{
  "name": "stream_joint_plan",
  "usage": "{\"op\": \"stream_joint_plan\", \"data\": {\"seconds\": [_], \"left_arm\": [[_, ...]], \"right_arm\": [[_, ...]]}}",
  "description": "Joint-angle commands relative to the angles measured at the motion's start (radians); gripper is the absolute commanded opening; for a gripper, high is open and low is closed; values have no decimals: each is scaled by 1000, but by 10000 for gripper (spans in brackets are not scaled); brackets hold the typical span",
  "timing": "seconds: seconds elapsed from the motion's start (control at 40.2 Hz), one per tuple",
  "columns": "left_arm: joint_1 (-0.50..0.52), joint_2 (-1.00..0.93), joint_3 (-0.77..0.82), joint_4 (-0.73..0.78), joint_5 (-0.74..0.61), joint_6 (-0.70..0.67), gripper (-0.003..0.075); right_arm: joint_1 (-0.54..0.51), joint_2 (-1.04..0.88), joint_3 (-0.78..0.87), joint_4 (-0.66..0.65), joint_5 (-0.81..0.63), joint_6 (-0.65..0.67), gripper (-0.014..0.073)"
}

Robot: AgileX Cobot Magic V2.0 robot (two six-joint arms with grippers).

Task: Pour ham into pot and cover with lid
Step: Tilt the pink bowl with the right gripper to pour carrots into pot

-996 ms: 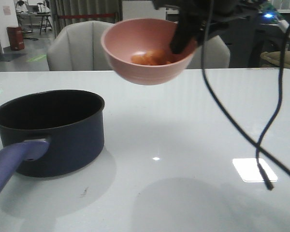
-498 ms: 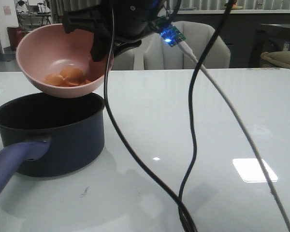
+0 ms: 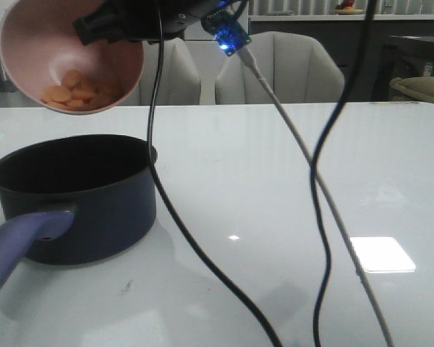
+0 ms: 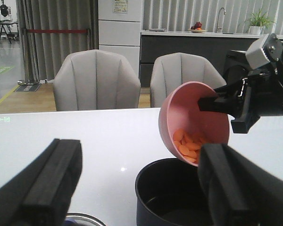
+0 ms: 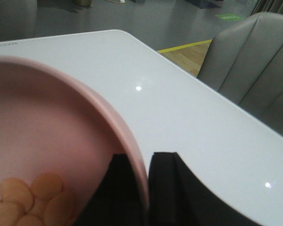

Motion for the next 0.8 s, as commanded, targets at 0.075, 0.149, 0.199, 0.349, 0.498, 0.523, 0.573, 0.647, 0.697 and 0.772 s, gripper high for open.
{"op": "stream_joint_plan", "data": {"seconds": [0.075, 0.149, 0.199, 0.349, 0.498, 0.523, 0.573, 0.647, 0.697, 0.772], "left_arm": [[-9, 12, -26, 0, -82, -2, 552], [-9, 12, -26, 0, -82, -2, 551], [-9, 12, -26, 0, -82, -2, 551], [-9, 12, -26, 0, -82, -2, 552], [-9, 12, -26, 0, -82, -2, 552], [-9, 12, -26, 0, -82, -2, 552], [-9, 12, -26, 0, -82, -2, 552], [-9, 12, -26, 0, -82, -2, 551], [-9, 12, -26, 0, -82, -2, 552], [-9, 12, -26, 0, -82, -2, 552]], "right_arm": [[-2, -50, -13, -9, -184, -82, 139], [-2, -50, -1, -5, -221, -111, 139], [-2, -50, 5, -3, -231, -132, 139], [-1, -48, 15, 4, -241, -238, 139], [16, -44, 15, 45, -237, -397, 139], [20, -42, 15, 51, -234, -427, 139], [32, -38, 15, 68, -230, -497, 139], [55, -30, 15, 97, -234, -621, 139], [71, -20, 15, 121, -243, -714, 139], [87, -2, 15, 154, -254, -842, 139]]}}
